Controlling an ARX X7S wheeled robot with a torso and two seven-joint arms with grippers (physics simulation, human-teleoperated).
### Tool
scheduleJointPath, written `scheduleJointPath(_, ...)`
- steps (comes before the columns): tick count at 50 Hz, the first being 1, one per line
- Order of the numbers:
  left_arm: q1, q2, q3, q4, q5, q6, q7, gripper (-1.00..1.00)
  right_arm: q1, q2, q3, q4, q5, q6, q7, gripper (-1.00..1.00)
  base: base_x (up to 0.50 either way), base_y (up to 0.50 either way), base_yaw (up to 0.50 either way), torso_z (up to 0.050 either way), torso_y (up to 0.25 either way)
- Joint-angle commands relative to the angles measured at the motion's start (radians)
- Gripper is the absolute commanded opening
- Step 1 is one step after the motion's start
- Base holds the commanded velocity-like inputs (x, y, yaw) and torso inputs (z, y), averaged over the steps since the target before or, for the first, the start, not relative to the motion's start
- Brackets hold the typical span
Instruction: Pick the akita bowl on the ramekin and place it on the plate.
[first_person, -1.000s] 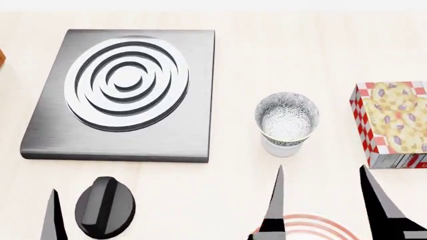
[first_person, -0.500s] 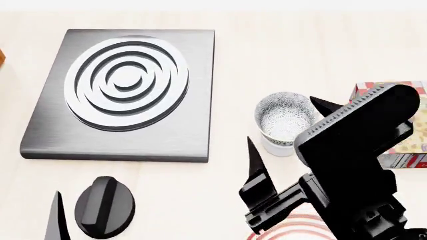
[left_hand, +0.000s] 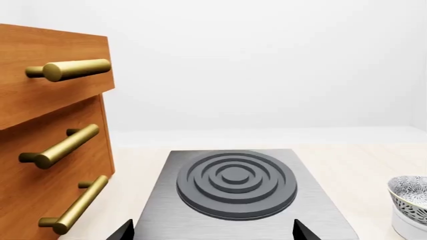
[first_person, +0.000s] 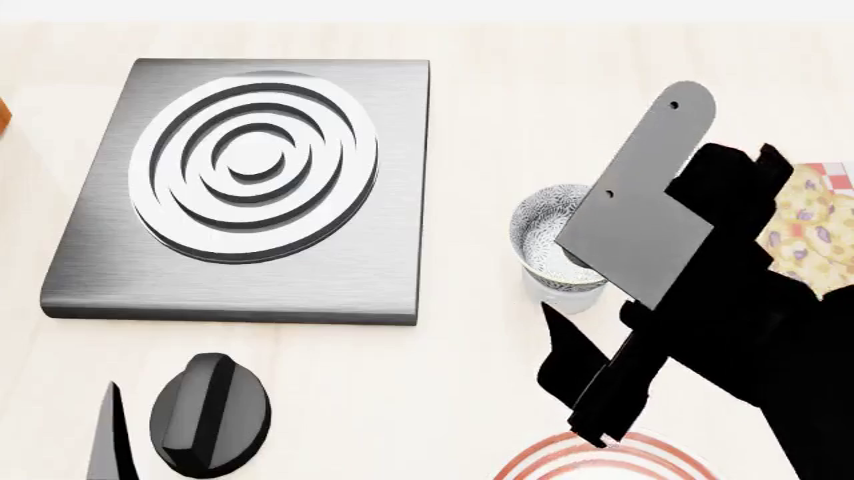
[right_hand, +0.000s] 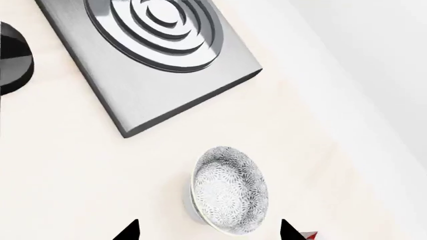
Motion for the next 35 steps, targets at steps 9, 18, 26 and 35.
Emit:
scheduleJointPath(9, -0.002, -0.012, 0.0, 0.006, -0.019, -0.002, -0.014, 1.0, 0.183, -0.076, -0.234, 0.284, -0.177, -0.096, -0.159, 1.0, 0.0, 0.0, 0.0, 0.0, 0.0)
scheduleJointPath(18, -0.007, -0.016, -0.005, -0.001, -0.031, 0.0, -0.02, 1.0, 0.209, -0.151, -0.339, 0.426, -0.238, -0.141, -0.211, 1.0, 0.0, 0.0, 0.0, 0.0, 0.0)
scheduleJointPath(26, -0.011, -0.02, -0.017, -0.003, -0.048, 0.002, -0.026, 1.0, 0.222, -0.207, -0.38, 0.539, -0.266, -0.176, -0.229, 1.0, 0.0, 0.0, 0.0, 0.0, 0.0)
scheduleJointPath(35, -0.012, -0.024, -0.014, -0.005, -0.05, 0.004, -0.032, 1.0, 0.222, -0.256, -0.391, 0.625, -0.284, -0.233, -0.219, 1.0, 0.0, 0.0, 0.0, 0.0, 0.0)
